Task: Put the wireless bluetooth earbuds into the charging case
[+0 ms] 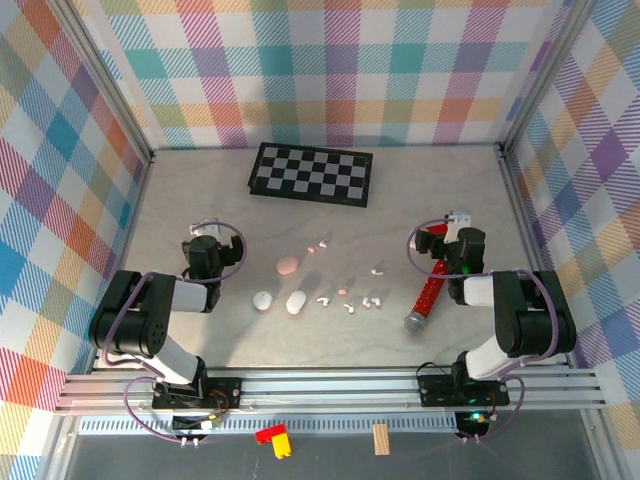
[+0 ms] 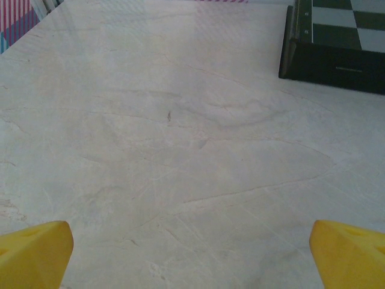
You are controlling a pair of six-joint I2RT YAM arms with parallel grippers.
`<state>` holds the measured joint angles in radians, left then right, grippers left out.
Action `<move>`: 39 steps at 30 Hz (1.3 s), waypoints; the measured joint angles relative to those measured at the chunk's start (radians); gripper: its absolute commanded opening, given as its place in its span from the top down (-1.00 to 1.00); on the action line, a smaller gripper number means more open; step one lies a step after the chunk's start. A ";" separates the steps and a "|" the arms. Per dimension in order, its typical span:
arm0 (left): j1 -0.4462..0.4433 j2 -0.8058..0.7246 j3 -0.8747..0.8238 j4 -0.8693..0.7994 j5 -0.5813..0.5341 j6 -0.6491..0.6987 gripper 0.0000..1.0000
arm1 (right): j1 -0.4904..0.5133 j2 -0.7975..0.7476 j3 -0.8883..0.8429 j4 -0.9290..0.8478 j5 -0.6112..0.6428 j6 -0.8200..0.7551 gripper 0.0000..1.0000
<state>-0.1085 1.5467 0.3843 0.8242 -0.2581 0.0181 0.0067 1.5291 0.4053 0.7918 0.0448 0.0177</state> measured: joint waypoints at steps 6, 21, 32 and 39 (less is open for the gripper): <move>-0.027 -0.229 0.023 -0.177 -0.051 0.013 -1.00 | 0.017 -0.138 0.013 -0.135 0.019 0.000 -0.97; -0.568 -0.442 0.254 -0.778 -0.214 -0.019 -1.00 | 0.280 -0.508 0.170 -0.711 -0.059 0.137 -0.98; -0.817 -0.358 0.394 -1.200 -0.113 -0.317 -0.83 | 0.341 -0.610 0.124 -0.907 -0.274 0.344 -0.98; -0.819 -0.177 0.437 -1.280 0.018 -0.392 -0.74 | 0.341 -0.624 0.116 -0.979 -0.319 0.370 -0.97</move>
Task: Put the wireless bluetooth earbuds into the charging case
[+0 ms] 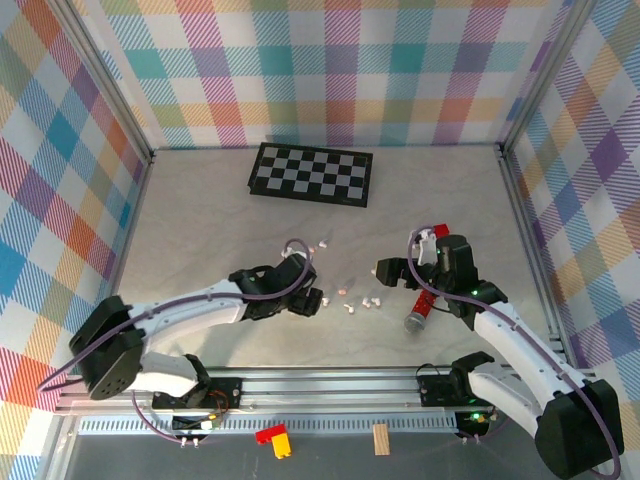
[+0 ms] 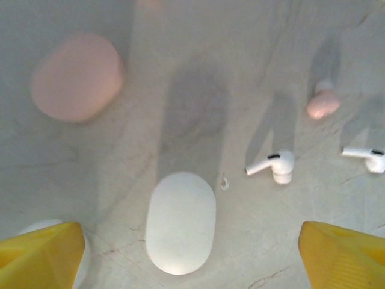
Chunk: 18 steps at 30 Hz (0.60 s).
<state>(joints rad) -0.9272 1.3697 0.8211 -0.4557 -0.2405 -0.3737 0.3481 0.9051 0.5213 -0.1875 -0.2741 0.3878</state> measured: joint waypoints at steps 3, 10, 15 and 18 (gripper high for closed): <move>0.000 0.059 0.005 -0.021 0.035 -0.010 -0.65 | 0.000 0.000 -0.003 -0.009 0.000 0.008 -0.97; -0.001 0.126 0.010 -0.041 0.056 -0.008 -0.38 | 0.000 0.003 -0.019 -0.010 0.001 0.027 -0.97; -0.001 0.178 0.016 -0.040 0.053 -0.004 -0.31 | 0.000 0.003 -0.022 -0.010 0.003 0.031 -0.97; -0.001 0.199 0.016 -0.039 0.053 -0.003 -0.19 | 0.000 0.003 -0.022 -0.011 0.004 0.040 -0.97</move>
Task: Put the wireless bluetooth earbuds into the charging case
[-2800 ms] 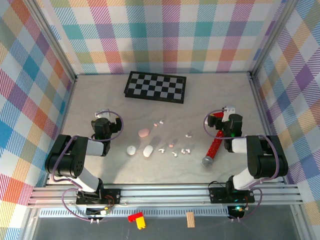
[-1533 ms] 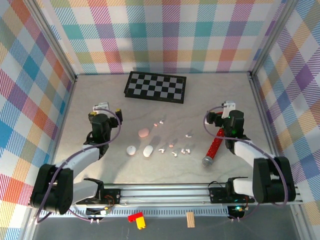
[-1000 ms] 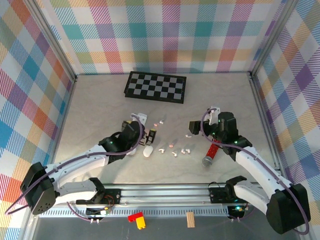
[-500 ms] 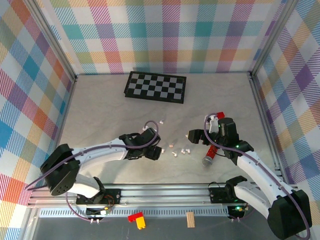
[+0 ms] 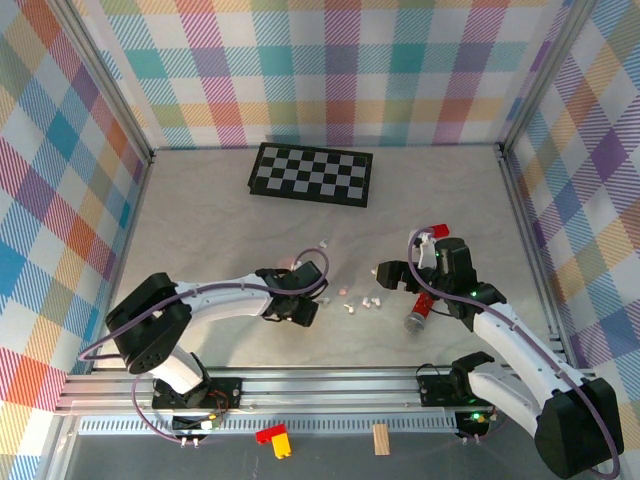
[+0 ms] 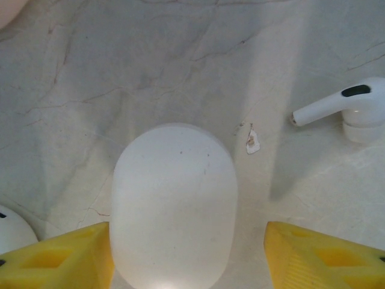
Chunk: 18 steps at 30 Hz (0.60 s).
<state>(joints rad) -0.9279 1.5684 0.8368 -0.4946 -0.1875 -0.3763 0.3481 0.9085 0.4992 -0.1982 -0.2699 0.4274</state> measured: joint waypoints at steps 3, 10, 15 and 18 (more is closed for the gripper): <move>0.000 0.012 0.005 0.000 0.004 0.004 -0.08 | 0.000 0.010 0.000 -0.007 0.003 0.015 -0.98; 0.000 0.016 0.017 0.010 -0.008 0.012 0.17 | 0.000 0.065 0.002 -0.022 -0.008 0.053 -0.97; 0.000 0.008 0.018 0.010 -0.031 0.032 0.19 | 0.000 0.145 0.048 -0.032 -0.068 0.060 -0.97; 0.000 -0.044 0.007 0.031 -0.041 0.069 0.18 | 0.000 0.204 0.088 -0.025 -0.150 0.064 -0.98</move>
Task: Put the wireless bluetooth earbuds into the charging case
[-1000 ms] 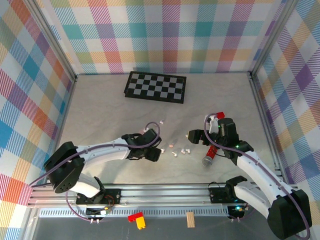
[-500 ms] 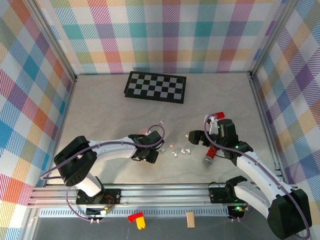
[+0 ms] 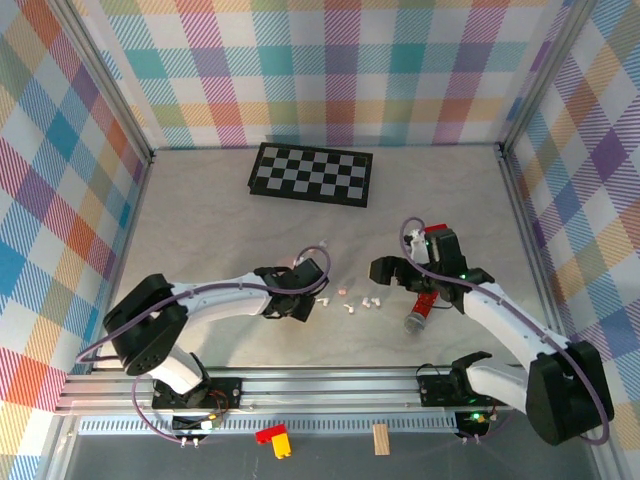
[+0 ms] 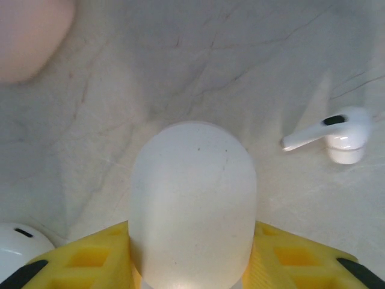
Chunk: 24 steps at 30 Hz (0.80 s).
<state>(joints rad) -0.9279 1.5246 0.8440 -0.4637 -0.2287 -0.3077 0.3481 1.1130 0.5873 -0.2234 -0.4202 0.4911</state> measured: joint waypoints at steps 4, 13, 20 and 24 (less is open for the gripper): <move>0.000 -0.154 -0.066 0.082 0.008 0.106 0.15 | 0.000 0.053 0.016 0.039 -0.142 0.019 -0.98; 0.000 -0.435 -0.198 0.314 0.136 0.377 0.11 | 0.049 0.165 0.107 0.072 -0.414 0.035 -0.73; 0.000 -0.438 -0.200 0.381 0.226 0.486 0.12 | 0.137 0.261 0.201 0.059 -0.539 0.056 -0.55; 0.000 -0.438 -0.200 0.400 0.260 0.515 0.12 | 0.179 0.291 0.230 0.049 -0.567 0.078 -0.42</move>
<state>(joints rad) -0.9279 1.0870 0.6437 -0.0635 0.0311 0.2077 0.5274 1.4044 0.8169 -0.1741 -0.9871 0.5694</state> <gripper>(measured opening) 0.441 0.737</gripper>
